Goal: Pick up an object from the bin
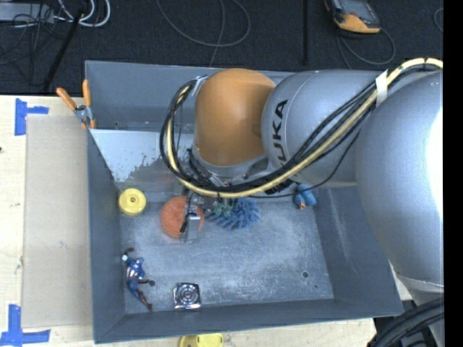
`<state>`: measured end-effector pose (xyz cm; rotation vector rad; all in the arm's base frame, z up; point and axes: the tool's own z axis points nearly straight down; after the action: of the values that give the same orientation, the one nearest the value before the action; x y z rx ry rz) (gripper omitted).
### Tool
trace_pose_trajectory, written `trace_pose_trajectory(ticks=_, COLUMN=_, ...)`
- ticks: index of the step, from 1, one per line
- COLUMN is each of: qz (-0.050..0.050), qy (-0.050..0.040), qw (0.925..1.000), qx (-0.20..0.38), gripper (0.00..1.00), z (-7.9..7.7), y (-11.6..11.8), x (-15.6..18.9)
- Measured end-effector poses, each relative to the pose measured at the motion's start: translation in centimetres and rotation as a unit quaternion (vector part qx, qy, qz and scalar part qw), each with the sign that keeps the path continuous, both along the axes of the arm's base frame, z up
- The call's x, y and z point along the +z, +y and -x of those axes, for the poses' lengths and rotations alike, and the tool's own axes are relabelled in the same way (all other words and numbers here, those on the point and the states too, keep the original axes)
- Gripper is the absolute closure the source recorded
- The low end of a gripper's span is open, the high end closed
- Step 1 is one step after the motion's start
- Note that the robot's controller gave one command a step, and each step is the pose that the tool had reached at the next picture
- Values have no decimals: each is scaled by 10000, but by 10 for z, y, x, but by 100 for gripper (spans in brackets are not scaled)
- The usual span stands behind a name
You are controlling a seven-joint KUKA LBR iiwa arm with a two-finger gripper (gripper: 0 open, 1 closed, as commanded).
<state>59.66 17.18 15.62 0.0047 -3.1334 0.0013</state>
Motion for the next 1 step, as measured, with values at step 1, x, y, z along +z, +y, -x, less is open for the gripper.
trace_pose_trajectory(ticks=1, qz=-6, qy=-38, qw=10000, qx=-15, gripper=0, z=-2, y=-1, x=5)
